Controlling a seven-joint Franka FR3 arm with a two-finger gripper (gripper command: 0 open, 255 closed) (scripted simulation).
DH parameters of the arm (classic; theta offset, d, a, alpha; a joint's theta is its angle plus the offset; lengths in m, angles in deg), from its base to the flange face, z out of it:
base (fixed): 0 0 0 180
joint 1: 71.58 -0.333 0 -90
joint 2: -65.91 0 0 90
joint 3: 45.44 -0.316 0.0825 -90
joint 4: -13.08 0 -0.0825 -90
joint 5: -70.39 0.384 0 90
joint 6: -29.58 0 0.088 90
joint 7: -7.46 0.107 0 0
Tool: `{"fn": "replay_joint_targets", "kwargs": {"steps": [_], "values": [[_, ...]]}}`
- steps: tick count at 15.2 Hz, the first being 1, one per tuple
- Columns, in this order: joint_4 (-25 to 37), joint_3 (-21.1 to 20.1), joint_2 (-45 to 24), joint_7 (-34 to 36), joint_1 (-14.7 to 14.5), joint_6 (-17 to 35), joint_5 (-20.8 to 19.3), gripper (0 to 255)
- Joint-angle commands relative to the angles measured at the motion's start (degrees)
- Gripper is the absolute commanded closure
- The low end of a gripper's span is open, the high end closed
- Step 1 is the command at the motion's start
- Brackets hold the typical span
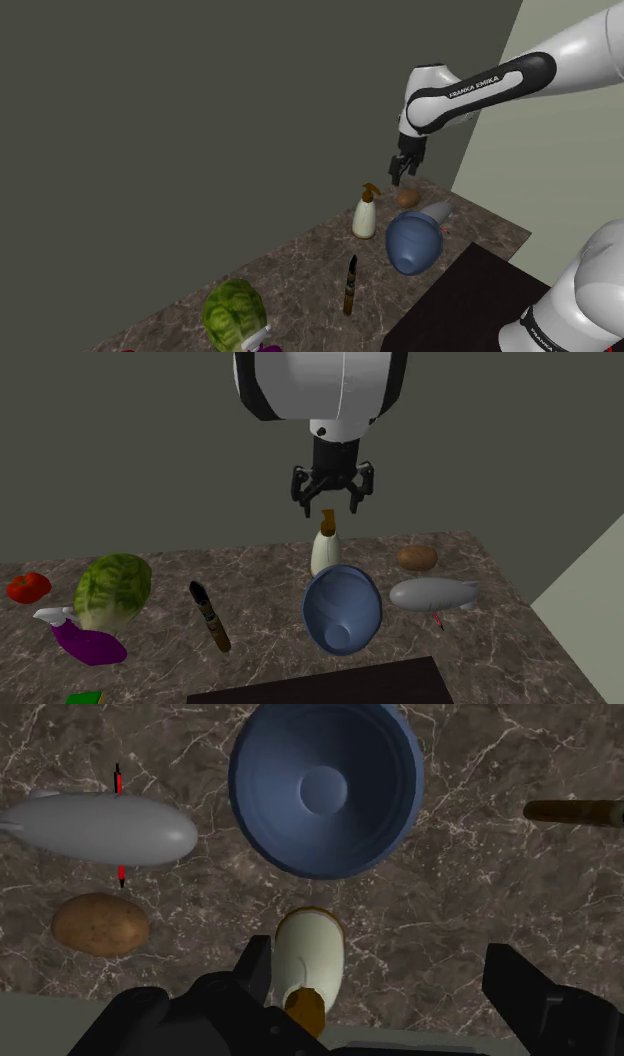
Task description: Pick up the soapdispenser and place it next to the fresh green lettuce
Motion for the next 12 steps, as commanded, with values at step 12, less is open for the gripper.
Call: {"fn": "replay_joint_targets", "kwargs": {"steps": [12], "values": [[17.7, 0.4, -28.5, -6.4, 1.2, 13.1, 4.9, 0]]}}
